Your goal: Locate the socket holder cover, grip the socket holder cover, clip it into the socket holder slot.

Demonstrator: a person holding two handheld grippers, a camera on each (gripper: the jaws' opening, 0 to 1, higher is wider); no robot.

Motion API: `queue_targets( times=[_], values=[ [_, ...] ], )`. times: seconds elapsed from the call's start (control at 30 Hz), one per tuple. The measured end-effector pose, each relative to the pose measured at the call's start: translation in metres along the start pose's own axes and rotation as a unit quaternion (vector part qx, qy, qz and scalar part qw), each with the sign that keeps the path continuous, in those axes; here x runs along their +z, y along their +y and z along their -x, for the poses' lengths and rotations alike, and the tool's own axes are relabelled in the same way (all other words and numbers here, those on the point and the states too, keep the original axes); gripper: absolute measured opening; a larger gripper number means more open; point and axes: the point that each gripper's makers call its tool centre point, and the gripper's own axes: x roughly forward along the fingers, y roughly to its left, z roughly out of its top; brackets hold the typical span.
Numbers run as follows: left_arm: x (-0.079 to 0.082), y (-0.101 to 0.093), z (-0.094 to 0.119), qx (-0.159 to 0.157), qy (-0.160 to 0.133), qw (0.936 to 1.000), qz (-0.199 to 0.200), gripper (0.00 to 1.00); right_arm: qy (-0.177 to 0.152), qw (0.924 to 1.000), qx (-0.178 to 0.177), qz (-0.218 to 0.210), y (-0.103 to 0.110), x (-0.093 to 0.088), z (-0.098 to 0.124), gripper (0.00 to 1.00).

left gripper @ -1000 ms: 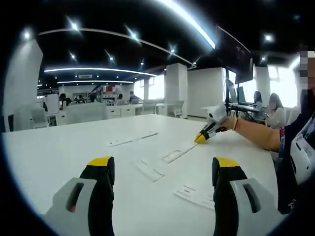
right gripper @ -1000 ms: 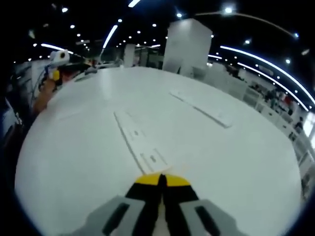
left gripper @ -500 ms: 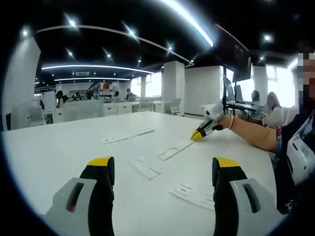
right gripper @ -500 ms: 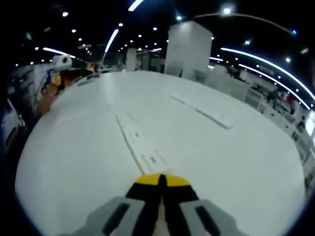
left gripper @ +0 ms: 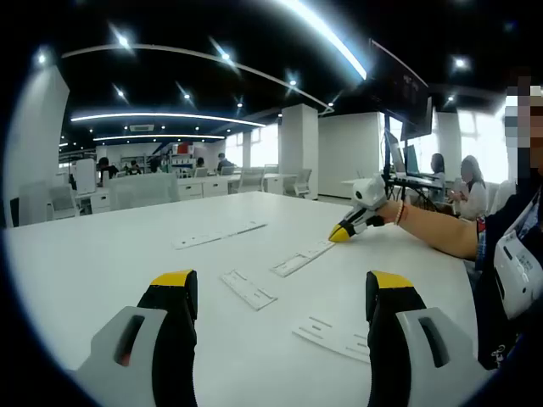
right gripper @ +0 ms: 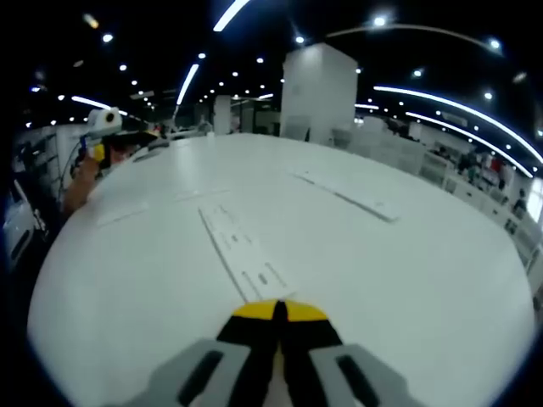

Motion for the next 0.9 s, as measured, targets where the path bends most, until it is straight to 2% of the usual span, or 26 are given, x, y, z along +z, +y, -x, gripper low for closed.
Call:
queue_targets(
  times=[0.9],
  values=[
    [-0.0007,-0.005,-0.0007,-0.004,0.0,1.0,-0.003,0.81,-0.001,1.0,-0.002,0.007,0.0028,0.0017,-0.0021,0.04]
  ],
)
